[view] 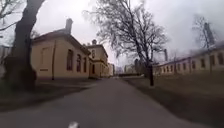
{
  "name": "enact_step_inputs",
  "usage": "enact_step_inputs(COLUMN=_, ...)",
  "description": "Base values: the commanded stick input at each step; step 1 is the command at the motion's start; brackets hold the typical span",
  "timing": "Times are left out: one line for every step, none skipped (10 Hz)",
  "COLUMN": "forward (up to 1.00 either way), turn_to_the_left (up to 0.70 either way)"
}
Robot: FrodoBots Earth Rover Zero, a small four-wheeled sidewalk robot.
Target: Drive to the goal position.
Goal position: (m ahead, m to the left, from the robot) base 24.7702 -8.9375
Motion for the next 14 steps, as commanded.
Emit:
enact_step_inputs(forward=1.0, turn_to_the_left=0.0)
enact_step_inputs(forward=1.0, turn_to_the_left=0.0)
enact_step_inputs(forward=1.0, turn_to_the_left=0.0)
enact_step_inputs(forward=1.0, turn_to_the_left=0.0)
enact_step_inputs(forward=1.0, turn_to_the_left=0.0)
enact_step_inputs(forward=1.0, turn_to_the_left=0.0)
enact_step_inputs(forward=1.0, turn_to_the_left=0.0)
enact_step_inputs(forward=1.0, turn_to_the_left=0.0)
enact_step_inputs(forward=1.0, turn_to_the_left=0.0)
enact_step_inputs(forward=1.0, turn_to_the_left=0.0)
enact_step_inputs(forward=1.0, turn_to_the_left=0.0)
enact_step_inputs(forward=1.0, turn_to_the_left=0.0)
enact_step_inputs(forward=1.0, turn_to_the_left=0.0)
enact_step_inputs(forward=1.0, turn_to_the_left=0.0)
